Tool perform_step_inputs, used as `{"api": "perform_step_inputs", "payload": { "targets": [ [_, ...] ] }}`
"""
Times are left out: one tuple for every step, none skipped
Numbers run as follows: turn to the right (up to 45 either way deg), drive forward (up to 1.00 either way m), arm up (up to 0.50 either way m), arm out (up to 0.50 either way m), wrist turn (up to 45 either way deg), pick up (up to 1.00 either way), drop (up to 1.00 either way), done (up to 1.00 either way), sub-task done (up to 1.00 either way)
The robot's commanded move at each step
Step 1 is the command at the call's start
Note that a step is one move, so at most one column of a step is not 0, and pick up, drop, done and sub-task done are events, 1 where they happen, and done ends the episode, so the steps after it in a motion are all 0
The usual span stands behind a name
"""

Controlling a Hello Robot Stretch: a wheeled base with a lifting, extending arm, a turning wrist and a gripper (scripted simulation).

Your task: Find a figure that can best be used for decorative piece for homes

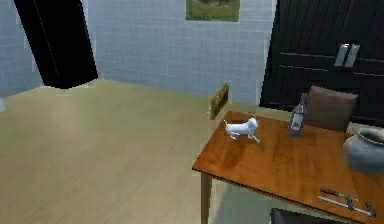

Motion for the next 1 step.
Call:
{"api": "perform_step_inputs", "payload": {
  "targets": [
    [0.0, 0.45, 0.0, 0.0, 0.0, 0.0, 0.0, 0.0, 0.0]
  ]
}}
